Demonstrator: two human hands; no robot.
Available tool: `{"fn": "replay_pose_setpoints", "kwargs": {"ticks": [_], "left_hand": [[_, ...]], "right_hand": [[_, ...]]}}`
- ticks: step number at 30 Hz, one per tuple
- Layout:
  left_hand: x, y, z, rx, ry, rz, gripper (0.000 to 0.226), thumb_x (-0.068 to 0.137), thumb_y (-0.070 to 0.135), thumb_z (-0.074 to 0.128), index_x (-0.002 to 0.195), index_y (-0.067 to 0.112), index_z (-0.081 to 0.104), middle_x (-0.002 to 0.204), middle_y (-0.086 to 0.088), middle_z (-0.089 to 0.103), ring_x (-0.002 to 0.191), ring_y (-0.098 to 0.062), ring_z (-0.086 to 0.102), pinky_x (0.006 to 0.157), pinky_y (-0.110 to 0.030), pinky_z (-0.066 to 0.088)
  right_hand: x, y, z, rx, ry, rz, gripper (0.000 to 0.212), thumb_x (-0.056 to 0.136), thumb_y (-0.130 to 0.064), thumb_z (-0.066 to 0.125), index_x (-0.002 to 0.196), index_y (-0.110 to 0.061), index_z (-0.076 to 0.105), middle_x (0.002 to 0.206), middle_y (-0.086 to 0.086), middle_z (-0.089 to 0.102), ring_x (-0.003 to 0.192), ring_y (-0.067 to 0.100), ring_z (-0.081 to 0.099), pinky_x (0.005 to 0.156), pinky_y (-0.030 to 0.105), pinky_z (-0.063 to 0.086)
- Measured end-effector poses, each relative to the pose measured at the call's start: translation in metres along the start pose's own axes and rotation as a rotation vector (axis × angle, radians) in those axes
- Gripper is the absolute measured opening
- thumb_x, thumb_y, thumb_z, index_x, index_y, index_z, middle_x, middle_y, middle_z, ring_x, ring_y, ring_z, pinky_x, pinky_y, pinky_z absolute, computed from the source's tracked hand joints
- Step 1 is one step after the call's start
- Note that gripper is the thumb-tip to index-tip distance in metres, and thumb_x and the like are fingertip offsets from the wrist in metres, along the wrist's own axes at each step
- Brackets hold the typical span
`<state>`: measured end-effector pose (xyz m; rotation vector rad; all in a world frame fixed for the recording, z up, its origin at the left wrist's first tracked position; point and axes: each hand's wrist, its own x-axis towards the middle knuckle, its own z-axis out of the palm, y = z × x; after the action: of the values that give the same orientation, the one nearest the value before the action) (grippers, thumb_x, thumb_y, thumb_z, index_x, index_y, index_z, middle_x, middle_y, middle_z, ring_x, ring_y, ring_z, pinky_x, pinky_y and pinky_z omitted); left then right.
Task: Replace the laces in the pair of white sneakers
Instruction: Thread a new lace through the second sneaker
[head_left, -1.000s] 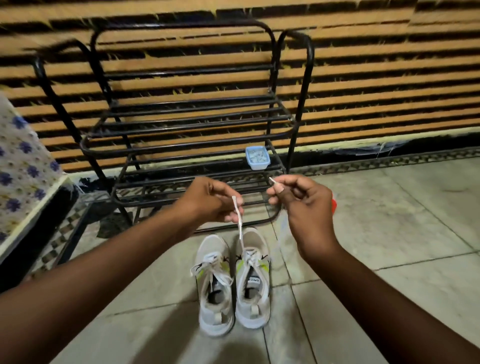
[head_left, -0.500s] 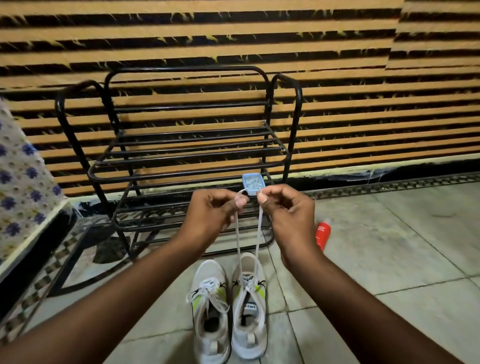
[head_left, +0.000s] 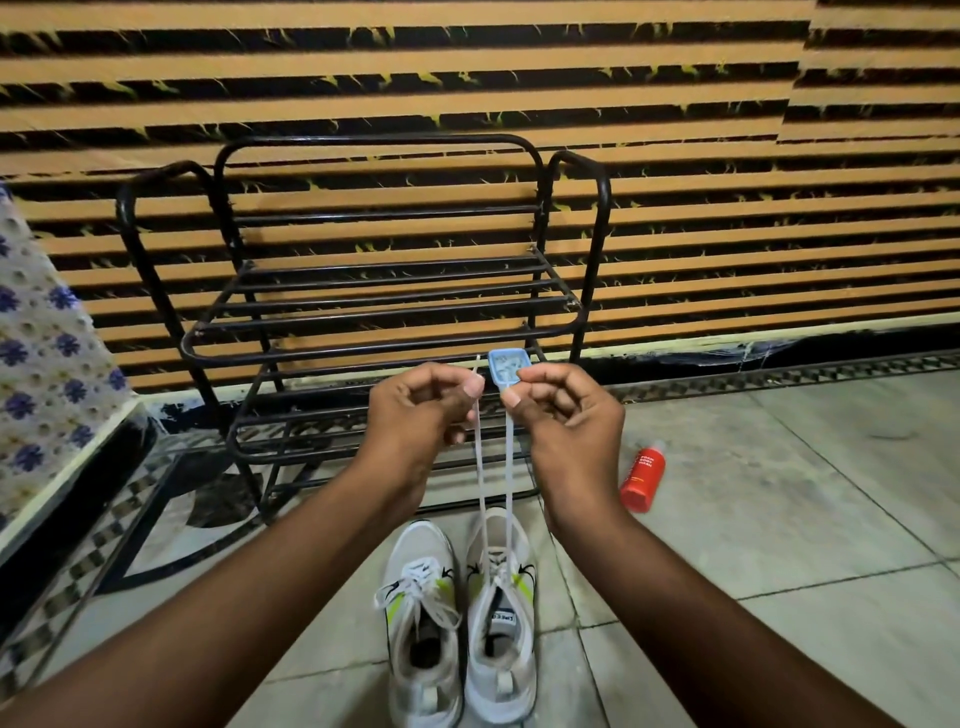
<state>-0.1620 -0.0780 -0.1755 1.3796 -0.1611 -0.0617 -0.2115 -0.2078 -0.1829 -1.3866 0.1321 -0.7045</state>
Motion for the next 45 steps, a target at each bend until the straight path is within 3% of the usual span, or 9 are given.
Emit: {"fn": "replay_pose_setpoints", "kwargs": {"ticks": [9,13,18,24,34,41,45], "left_hand": [[-0.004,0.005,0.005,-0.174,-0.006,-0.099,0.01,0.075,0.007,0.078,0.084,0.008,0.074,0.075,-0.005,0.07,0.067,-0.015,0.061,0.052,-0.024,0.043],[-0.006,0.005,0.006,-0.187,-0.015,-0.131,0.007,0.08,0.005,0.077,0.082,0.011,0.077,0.082,-0.007,0.072,0.073,-0.017,0.063,0.053,-0.024,0.045],[-0.008,0.007,0.006,-0.144,-0.019,-0.143,0.011,0.068,0.018,0.081,0.078,0.018,0.082,0.087,-0.004,0.076,0.084,-0.017,0.064,0.069,-0.032,0.044],[-0.009,0.008,0.007,-0.138,-0.021,-0.149,0.012,0.066,0.02,0.082,0.079,0.02,0.082,0.085,0.0,0.077,0.077,-0.011,0.065,0.065,-0.029,0.044],[-0.01,0.009,0.008,-0.127,0.003,-0.151,0.016,0.064,0.023,0.082,0.079,0.019,0.081,0.087,-0.001,0.077,0.086,-0.015,0.064,0.072,-0.033,0.042],[-0.005,0.003,0.007,-0.139,-0.004,-0.13,0.018,0.069,0.017,0.08,0.086,0.014,0.076,0.085,0.001,0.076,0.083,-0.014,0.065,0.077,-0.035,0.048],[0.002,-0.016,-0.001,-0.103,-0.032,-0.118,0.005,0.093,0.007,0.069,0.097,0.009,0.07,0.092,-0.007,0.076,0.089,-0.018,0.072,0.076,-0.032,0.056]], "right_hand": [[-0.002,0.003,0.004,0.029,0.02,0.027,0.024,0.079,0.002,0.079,0.094,-0.016,0.072,0.084,0.005,0.075,0.083,0.018,0.074,0.082,0.036,0.061],[-0.003,0.003,0.005,0.052,0.022,0.037,0.024,0.079,0.002,0.079,0.094,-0.015,0.072,0.084,0.006,0.075,0.084,0.019,0.074,0.083,0.038,0.061],[-0.005,0.003,0.005,0.061,0.006,0.031,0.024,0.079,0.003,0.078,0.093,-0.016,0.072,0.083,0.005,0.075,0.083,0.018,0.074,0.081,0.035,0.062],[-0.004,0.005,0.006,0.064,0.003,0.021,0.024,0.079,0.002,0.078,0.093,-0.016,0.072,0.082,0.004,0.075,0.082,0.016,0.074,0.08,0.033,0.061],[-0.003,0.006,0.003,0.069,-0.005,0.008,0.024,0.079,0.003,0.078,0.094,-0.015,0.072,0.083,0.003,0.075,0.082,0.015,0.074,0.078,0.03,0.061],[-0.003,0.014,-0.002,0.05,-0.001,0.009,0.022,0.079,0.0,0.079,0.095,-0.013,0.072,0.084,0.003,0.075,0.083,0.015,0.073,0.08,0.031,0.061],[-0.003,0.031,-0.01,0.027,-0.019,0.044,0.018,0.083,0.003,0.074,0.095,-0.01,0.07,0.085,0.006,0.073,0.082,0.017,0.073,0.079,0.03,0.06]]}}
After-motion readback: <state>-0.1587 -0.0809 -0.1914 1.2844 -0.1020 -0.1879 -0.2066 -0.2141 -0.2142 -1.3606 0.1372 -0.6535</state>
